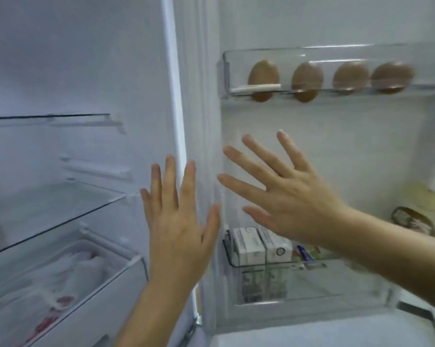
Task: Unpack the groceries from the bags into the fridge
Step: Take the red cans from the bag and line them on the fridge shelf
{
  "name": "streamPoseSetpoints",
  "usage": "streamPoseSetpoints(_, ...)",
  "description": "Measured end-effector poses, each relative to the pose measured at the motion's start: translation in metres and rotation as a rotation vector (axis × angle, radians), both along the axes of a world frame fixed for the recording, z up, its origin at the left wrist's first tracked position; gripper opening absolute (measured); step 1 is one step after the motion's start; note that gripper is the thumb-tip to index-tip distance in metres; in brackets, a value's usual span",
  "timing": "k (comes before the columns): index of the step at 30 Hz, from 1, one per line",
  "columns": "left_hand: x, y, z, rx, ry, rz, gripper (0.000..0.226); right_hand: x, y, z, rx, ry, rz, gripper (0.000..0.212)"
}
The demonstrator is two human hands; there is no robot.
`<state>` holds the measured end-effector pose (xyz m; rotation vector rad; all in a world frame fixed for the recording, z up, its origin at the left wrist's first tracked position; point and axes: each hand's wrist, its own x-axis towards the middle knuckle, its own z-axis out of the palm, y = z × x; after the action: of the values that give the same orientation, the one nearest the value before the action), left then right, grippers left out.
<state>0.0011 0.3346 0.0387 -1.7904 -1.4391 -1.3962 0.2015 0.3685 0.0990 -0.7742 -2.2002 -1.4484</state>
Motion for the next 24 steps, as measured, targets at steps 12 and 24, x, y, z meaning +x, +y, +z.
streamPoseSetpoints(12,0.235,-0.037,-0.028,-0.177,0.117,-0.213,0.077,0.234,-0.116,-0.053,-0.087,0.591,-0.587,0.067)
streamPoseSetpoints(24,0.451,-0.092,-0.057,-0.290,0.200,-0.551,0.079,0.408,-0.230,-0.105,-0.123,0.773,-0.976,0.071)
